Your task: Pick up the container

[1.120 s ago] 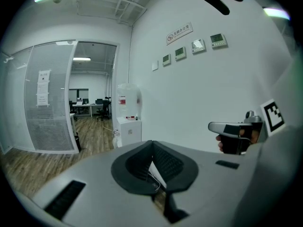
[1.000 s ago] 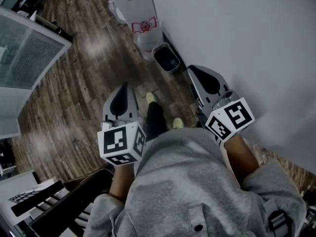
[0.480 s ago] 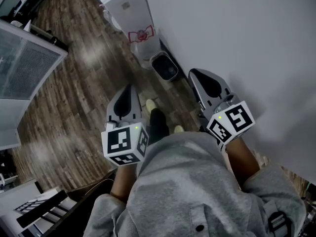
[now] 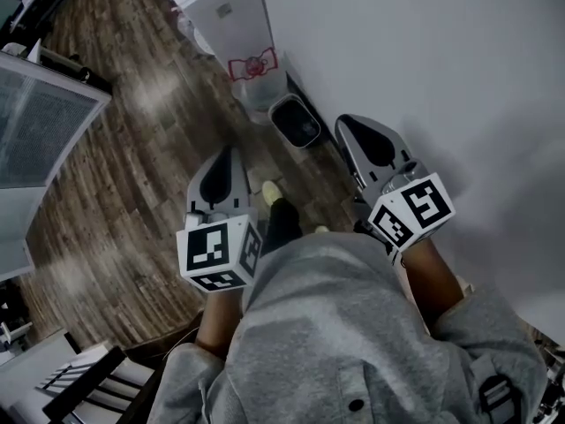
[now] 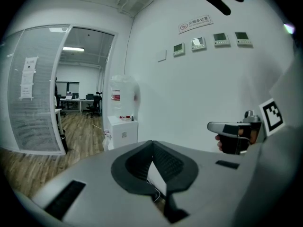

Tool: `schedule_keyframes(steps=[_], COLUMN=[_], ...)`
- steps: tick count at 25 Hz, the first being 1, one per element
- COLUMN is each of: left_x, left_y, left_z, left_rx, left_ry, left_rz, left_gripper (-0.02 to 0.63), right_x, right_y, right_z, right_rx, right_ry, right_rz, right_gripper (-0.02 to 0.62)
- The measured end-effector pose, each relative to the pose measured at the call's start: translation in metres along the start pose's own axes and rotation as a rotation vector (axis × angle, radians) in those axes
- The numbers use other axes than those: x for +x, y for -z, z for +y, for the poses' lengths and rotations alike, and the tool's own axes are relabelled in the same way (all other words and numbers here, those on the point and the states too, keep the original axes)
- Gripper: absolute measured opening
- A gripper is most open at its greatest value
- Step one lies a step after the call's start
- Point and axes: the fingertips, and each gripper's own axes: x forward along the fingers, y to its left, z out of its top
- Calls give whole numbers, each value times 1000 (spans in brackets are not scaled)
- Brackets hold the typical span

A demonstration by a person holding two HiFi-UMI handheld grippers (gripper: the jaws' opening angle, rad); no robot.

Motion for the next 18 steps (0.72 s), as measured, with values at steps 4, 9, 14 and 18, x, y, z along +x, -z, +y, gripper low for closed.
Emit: schedule_keyframes(steps=[4,9,14,18], left_x=[20,39,57,71], left_y=[-12,-20,-24,-26], left_z=[25,52,82,102], left_rx=[3,13,0,-9], left_ry=[21,33,57,71], left_rz=[4,5,6,9], left_gripper=[15,15,15,15], right_x=[34,69,104,128], right_y=[-8,-11,-11,-12], right_z=[0,2,5,7], right_rx=[0,-1,-18,-30], right_ry=[13,24,41,54], right_rz=[6,15,33,38], right_gripper=[26,26,26,26])
